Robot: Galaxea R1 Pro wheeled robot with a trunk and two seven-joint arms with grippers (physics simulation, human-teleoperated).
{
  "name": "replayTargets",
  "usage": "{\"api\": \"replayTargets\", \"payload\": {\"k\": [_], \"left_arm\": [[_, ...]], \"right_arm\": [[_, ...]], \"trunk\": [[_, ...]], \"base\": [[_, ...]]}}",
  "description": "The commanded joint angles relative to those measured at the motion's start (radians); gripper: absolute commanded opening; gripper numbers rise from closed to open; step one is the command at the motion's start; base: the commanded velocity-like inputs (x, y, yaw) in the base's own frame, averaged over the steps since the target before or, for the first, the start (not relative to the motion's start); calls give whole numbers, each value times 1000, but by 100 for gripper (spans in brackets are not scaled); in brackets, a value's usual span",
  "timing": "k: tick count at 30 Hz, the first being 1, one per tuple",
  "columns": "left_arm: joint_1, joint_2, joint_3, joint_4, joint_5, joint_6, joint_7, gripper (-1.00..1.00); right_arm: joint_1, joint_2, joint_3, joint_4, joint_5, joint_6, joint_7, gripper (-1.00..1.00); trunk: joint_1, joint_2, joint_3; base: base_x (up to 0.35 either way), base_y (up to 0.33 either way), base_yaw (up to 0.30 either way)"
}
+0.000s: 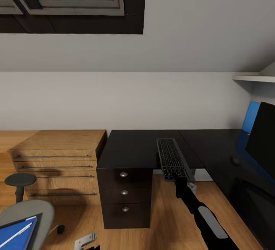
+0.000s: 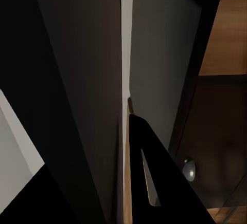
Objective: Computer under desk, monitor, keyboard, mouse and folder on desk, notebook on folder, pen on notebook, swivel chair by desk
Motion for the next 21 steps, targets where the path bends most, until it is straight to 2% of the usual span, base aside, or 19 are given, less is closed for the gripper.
{"api": "replayTargets", "payload": {"k": [1,13,21], "left_arm": [[0,1,-5,-2,10,3,9,100],[-1,1,-5,-2,10,3,9,100],[0,3,0,-1,9,3,7,100]], "right_arm": [[-1,-1,3,0,-12,2,5,-100],[-1,0,3,2,-12,2,5,-100],[-1,0,3,0,-12,2,5,-100]], "trunk": [[4,-8,-4],[50,-92,-42],[50,-92,-42]], "base": [[0,0,0],[0,0,0],[0,0,0]]}}
